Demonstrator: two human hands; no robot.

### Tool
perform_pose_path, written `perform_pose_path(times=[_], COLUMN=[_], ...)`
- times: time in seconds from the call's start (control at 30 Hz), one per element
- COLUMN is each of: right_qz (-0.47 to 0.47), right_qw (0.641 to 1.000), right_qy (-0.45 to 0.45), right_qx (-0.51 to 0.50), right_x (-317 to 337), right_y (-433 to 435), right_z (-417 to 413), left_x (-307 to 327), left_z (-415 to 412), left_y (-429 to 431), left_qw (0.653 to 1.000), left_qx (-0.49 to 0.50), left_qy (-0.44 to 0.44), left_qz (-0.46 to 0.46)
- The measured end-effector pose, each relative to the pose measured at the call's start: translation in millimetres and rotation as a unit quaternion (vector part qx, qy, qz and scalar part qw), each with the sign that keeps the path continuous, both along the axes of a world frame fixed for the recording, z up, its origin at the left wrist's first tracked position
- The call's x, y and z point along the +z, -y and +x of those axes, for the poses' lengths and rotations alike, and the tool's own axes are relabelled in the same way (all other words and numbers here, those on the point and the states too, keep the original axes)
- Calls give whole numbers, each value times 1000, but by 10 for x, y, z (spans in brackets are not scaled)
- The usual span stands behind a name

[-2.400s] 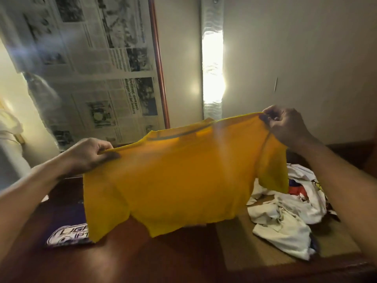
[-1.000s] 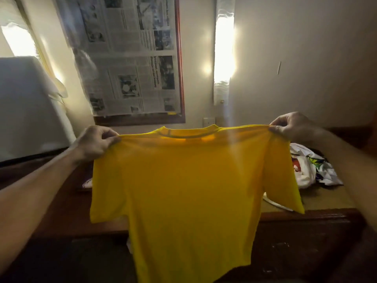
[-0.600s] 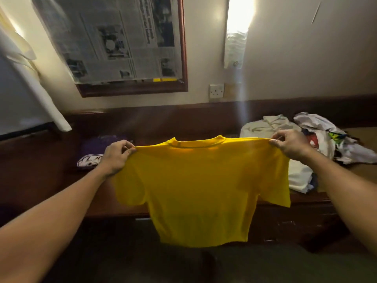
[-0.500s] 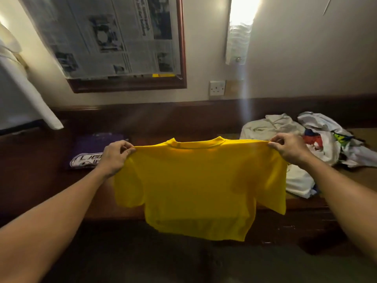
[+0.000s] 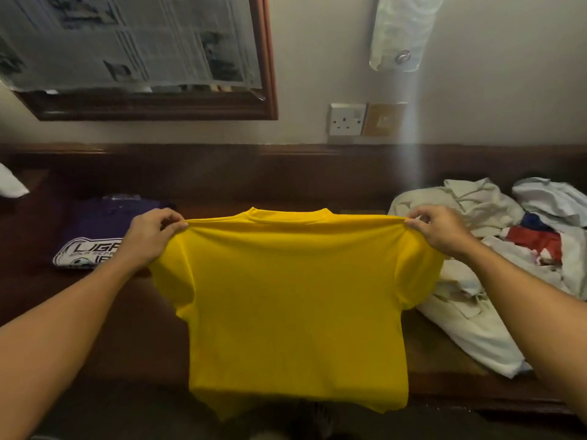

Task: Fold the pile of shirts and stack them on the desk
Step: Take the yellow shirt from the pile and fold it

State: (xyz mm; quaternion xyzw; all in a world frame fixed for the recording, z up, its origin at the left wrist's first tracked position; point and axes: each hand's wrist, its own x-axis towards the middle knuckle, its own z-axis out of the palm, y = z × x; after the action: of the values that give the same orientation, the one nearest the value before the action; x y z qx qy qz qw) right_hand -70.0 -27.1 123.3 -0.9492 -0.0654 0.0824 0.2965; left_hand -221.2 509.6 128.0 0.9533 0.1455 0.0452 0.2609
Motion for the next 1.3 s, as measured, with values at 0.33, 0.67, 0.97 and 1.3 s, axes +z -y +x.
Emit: perform_pose_path(times=[0.33, 0.67, 0.97, 1.3], right_qz=[-49, -104, -289, -227], right_qw=[998, 993, 945, 971], right_qy=[-25, -49, 150, 23], right_qx=[19, 14, -13, 74], right_x=[-513, -1417, -2011, -2480], right_y=[-214, -407, -771, -1091], right_z=[1009, 1994, 1720, 847], left_x=[-432, -1506, -2268, -2660], left_z=[948, 2117, 2138, 1395], left_y=[-172, -444, 142, 387], left_qw=[999, 997, 988, 976], left_qx=[-10, -4, 85, -75], left_qy=[-48, -70, -23, -117], left_qz=[-16, 29, 123, 167])
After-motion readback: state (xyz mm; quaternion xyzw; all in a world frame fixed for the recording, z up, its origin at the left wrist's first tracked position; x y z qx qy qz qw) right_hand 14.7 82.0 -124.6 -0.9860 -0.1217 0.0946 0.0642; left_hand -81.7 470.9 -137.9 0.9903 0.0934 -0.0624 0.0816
